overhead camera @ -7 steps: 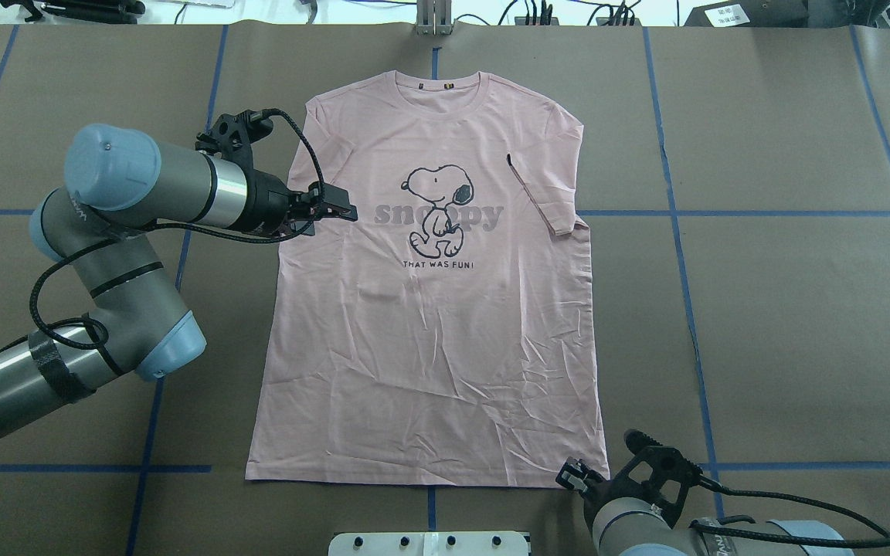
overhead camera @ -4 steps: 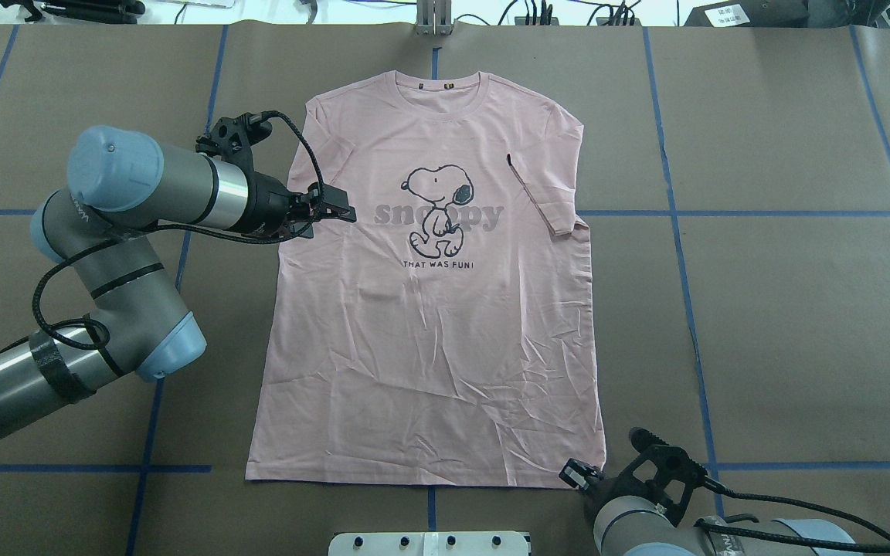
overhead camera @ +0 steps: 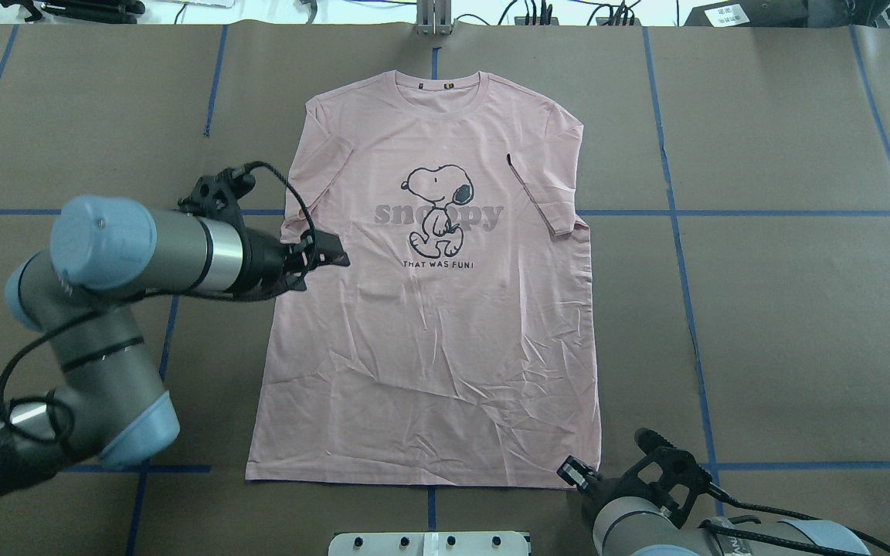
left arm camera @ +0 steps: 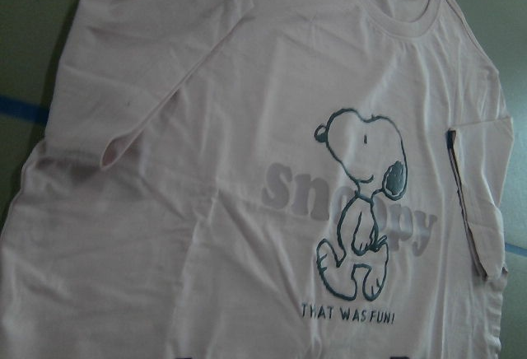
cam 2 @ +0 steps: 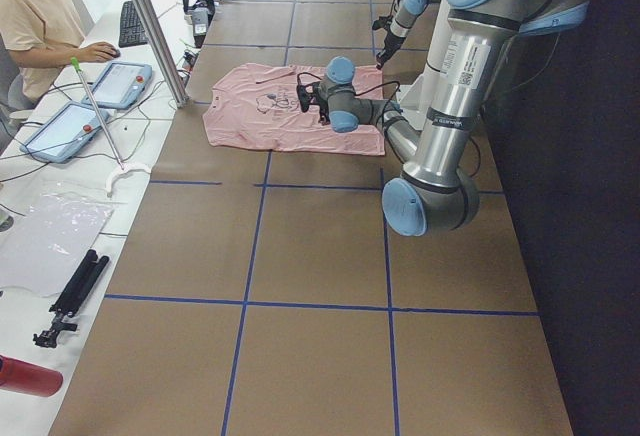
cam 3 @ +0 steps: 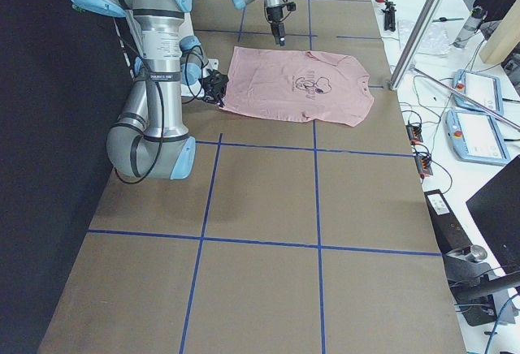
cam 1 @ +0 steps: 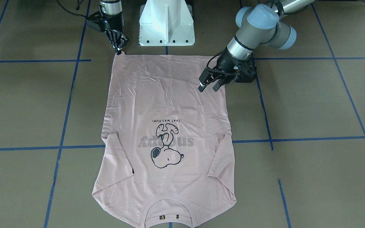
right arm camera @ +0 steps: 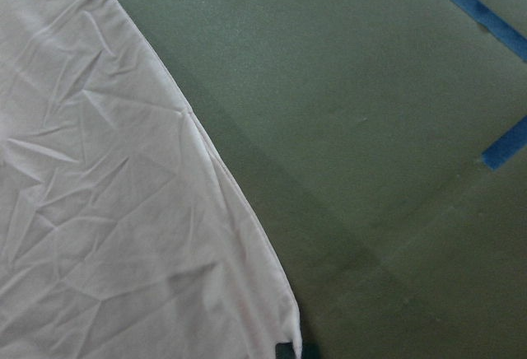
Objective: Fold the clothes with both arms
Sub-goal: 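Move both grippers down to the shirt hem nearest the robot, then grasp the hem corners with both grippers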
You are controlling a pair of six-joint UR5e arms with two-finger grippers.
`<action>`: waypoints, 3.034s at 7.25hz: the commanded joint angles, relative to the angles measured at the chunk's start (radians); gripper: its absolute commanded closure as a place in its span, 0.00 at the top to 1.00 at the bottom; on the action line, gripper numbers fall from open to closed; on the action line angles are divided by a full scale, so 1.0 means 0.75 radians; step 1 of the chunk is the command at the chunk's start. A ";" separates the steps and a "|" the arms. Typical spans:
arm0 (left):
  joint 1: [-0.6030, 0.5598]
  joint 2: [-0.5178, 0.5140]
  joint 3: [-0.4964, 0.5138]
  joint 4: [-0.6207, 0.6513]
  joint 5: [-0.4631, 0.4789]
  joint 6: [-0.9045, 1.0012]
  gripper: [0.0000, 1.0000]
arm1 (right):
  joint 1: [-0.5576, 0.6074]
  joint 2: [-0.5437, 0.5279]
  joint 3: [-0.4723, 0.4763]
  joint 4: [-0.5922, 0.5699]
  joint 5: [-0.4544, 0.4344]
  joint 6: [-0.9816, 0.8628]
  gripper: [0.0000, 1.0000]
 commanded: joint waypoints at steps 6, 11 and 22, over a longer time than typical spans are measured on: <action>0.395 0.253 -0.171 0.231 0.229 -0.304 0.75 | 0.023 0.012 0.021 0.011 0.064 0.014 0.00; 0.432 0.255 -0.169 0.298 0.227 -0.347 0.72 | 0.023 0.009 0.029 0.013 0.064 0.014 0.00; 0.477 0.229 -0.399 0.552 0.229 -0.388 0.00 | 0.027 -0.013 0.092 0.011 0.068 0.014 0.00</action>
